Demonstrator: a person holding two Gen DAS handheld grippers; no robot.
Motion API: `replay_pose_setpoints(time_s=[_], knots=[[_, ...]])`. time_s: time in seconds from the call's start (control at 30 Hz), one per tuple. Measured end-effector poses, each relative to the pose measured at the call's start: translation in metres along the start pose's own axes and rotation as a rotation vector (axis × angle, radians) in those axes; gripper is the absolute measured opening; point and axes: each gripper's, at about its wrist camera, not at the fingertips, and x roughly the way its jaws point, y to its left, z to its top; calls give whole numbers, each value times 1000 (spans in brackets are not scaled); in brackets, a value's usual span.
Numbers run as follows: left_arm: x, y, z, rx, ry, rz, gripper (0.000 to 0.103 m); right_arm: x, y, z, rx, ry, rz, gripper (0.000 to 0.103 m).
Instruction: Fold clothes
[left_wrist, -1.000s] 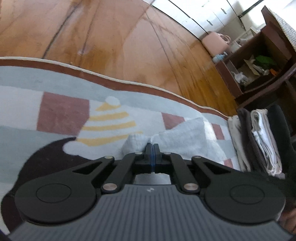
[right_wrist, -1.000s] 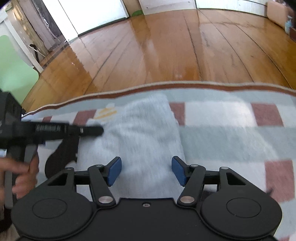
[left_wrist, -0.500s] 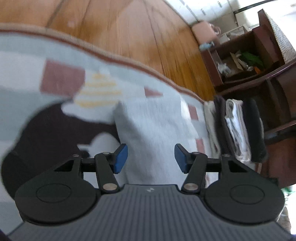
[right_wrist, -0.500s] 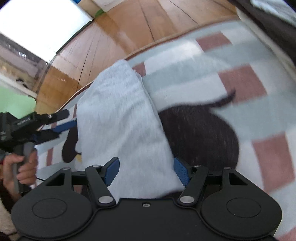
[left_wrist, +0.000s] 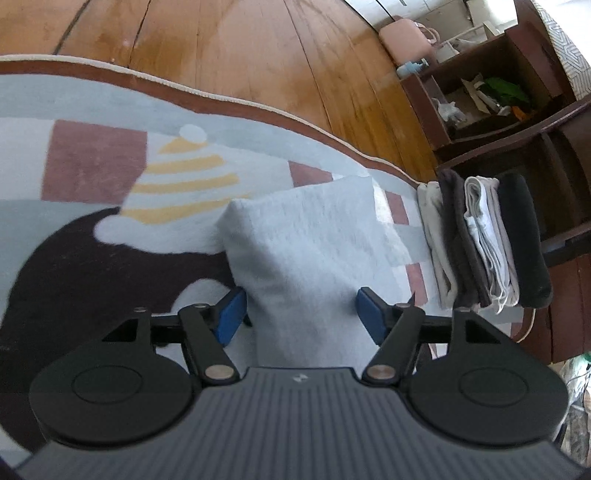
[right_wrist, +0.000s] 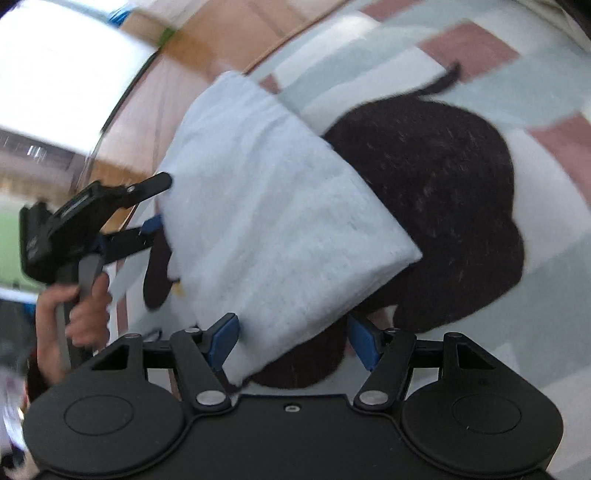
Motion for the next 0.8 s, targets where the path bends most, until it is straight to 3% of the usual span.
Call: replay_pose_setpoints(time_s=[0.23, 0.53, 0.7, 0.77, 0.8], knots=[[11, 21, 2, -106, -12, -85, 68, 10, -16, 1, 200, -27, 85, 71], [15, 12, 6, -10, -38, -45, 73, 9, -31, 2, 326, -71, 167, 71], [19, 25, 2, -50, -149, -109, 70, 18, -30, 8, 324, -82, 192, 67], [21, 32, 2, -84, -153, -145, 55, 15, -25, 14, 271, -95, 169, 59], [23, 34, 2, -95, -142, -168, 39, 14, -22, 17, 244, -102, 157, 49]])
